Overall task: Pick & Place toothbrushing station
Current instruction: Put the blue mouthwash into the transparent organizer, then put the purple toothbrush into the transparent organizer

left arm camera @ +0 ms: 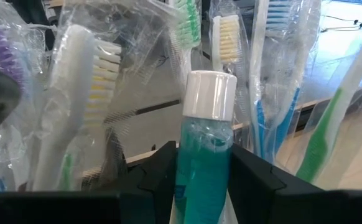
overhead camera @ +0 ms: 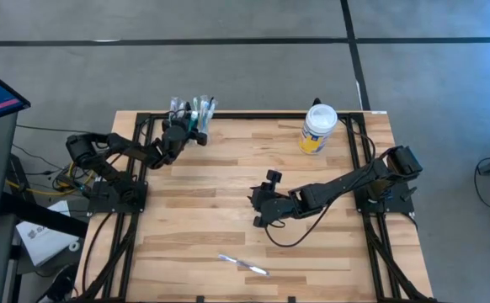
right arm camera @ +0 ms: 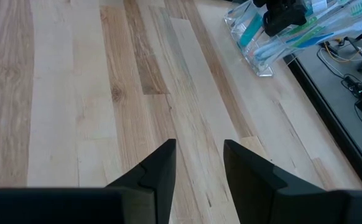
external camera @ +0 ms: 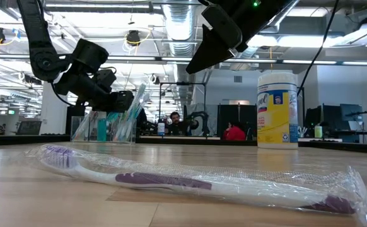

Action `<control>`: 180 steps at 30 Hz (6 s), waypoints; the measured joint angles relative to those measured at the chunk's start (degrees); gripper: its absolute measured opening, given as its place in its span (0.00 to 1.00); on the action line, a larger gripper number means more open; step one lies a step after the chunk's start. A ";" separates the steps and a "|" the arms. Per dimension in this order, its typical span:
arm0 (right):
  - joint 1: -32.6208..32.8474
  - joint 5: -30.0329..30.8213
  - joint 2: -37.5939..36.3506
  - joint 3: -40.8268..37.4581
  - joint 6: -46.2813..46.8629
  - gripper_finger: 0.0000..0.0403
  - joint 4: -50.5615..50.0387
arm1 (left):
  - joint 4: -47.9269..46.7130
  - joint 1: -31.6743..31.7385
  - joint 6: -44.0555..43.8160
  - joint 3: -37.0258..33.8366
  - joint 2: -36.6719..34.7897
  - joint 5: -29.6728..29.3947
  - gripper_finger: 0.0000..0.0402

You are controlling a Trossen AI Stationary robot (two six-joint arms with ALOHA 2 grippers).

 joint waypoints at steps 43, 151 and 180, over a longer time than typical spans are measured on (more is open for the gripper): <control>0.04 0.00 0.00 0.00 0.44 0.31 -0.02 | -1.06 0.15 1.01 -0.03 -5.84 0.66 0.32; 0.20 -1.27 0.00 0.00 0.87 0.31 0.15 | -7.65 -63.78 -7.28 0.83 -3.67 27.14 0.38; 0.20 -1.27 0.00 0.00 0.90 0.31 0.00 | -7.33 -68.06 -9.51 7.40 8.81 27.91 0.38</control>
